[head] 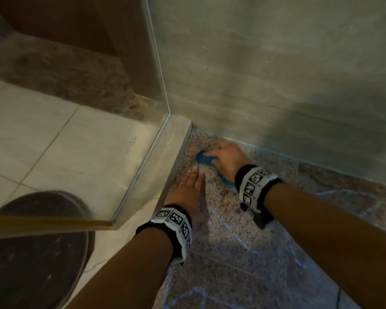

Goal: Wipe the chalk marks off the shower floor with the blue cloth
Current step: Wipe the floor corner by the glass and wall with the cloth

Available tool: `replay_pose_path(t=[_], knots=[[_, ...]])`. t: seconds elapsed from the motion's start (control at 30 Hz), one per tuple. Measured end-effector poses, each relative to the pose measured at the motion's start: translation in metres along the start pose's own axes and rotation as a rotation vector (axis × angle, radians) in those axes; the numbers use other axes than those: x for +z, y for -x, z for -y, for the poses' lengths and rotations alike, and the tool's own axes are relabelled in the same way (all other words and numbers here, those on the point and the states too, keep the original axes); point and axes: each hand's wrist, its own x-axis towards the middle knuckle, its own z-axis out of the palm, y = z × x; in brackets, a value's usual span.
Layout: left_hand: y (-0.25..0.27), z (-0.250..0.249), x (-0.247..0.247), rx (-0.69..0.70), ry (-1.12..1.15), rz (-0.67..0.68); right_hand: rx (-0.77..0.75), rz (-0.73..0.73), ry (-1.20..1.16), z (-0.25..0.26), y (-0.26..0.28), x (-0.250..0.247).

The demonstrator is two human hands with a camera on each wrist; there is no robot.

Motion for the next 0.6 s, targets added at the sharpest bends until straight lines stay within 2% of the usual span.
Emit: replay_pose_path(t=[0.1,0.13,0.3,0.4,0.53,0.6], knots=[[-0.001,0.001,0.001,0.005,-0.011,0.005,0.2,-0.07,0.014,-0.017,-0.015,-0.008],[-0.001,0.001,0.001,0.005,-0.011,0.008,0.214,-0.096,0.018,-0.016,-0.014,-0.005],[-0.002,0.0,0.0,0.001,-0.003,0.003,-0.012,-0.007,-0.059,0.011,0.022,0.011],[-0.002,0.0,0.0,-0.006,-0.008,0.009,-0.079,-0.046,0.057,0.005,0.021,0.002],[-0.002,0.001,0.0,-0.007,-0.023,0.018,0.148,-0.13,0.111,-0.017,0.018,-0.011],[-0.002,0.001,0.0,-0.001,-0.023,0.019,0.207,-0.133,0.099,-0.017,0.019,-0.007]])
